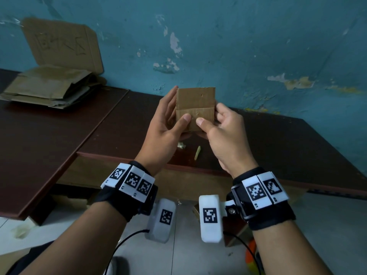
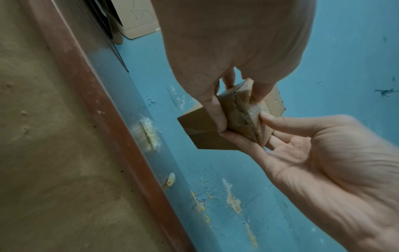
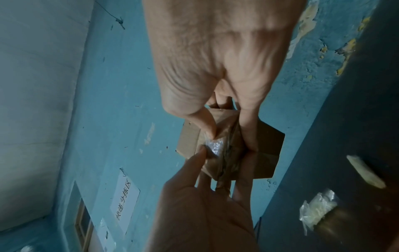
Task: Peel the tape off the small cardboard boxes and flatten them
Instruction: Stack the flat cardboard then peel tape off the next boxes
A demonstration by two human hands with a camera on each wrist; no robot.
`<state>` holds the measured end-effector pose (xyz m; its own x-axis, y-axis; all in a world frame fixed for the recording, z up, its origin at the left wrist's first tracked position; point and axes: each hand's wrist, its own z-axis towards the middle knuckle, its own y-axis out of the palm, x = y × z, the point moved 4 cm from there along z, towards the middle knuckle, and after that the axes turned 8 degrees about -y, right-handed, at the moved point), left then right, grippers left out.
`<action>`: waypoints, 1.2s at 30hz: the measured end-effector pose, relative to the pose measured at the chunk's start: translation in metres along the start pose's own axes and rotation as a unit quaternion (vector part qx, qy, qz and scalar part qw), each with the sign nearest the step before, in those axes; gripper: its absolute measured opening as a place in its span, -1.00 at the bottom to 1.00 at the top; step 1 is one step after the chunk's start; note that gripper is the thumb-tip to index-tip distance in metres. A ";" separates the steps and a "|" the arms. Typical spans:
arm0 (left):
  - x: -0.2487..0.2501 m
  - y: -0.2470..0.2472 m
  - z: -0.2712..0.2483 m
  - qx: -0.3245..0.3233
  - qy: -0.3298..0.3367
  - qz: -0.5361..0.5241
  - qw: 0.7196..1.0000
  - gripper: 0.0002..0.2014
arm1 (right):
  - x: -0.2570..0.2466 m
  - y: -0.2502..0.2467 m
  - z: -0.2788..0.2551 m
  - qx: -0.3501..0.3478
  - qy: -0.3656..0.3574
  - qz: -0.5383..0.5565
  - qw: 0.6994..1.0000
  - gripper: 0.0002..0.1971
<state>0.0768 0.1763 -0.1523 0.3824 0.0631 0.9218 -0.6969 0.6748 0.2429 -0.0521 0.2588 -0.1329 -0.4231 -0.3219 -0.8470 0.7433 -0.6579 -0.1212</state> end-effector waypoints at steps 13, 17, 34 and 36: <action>0.001 -0.004 0.001 0.010 0.005 -0.027 1.000 -0.35 | -0.011 0.008 -0.005 0.052 -0.010 0.028 0.998 -0.38; -0.001 -0.002 0.002 -0.027 -0.007 -0.040 0.999 -0.26 | -0.006 0.005 -0.006 0.070 -0.016 0.017 0.997 -0.25; -0.003 -0.002 0.001 0.025 -0.005 -0.026 0.999 -0.56 | -0.004 0.004 -0.005 0.037 0.005 0.017 0.999 -0.36; -0.003 -0.004 0.001 0.019 -0.001 -0.028 0.999 -0.49 | -0.008 0.003 -0.007 0.031 0.014 0.026 0.999 -0.37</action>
<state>0.0774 0.1728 -0.1558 0.4206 0.0239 0.9069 -0.6962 0.6494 0.3058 -0.0430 0.2644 -0.1300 -0.3702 -0.3383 -0.8652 0.7300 -0.6819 -0.0457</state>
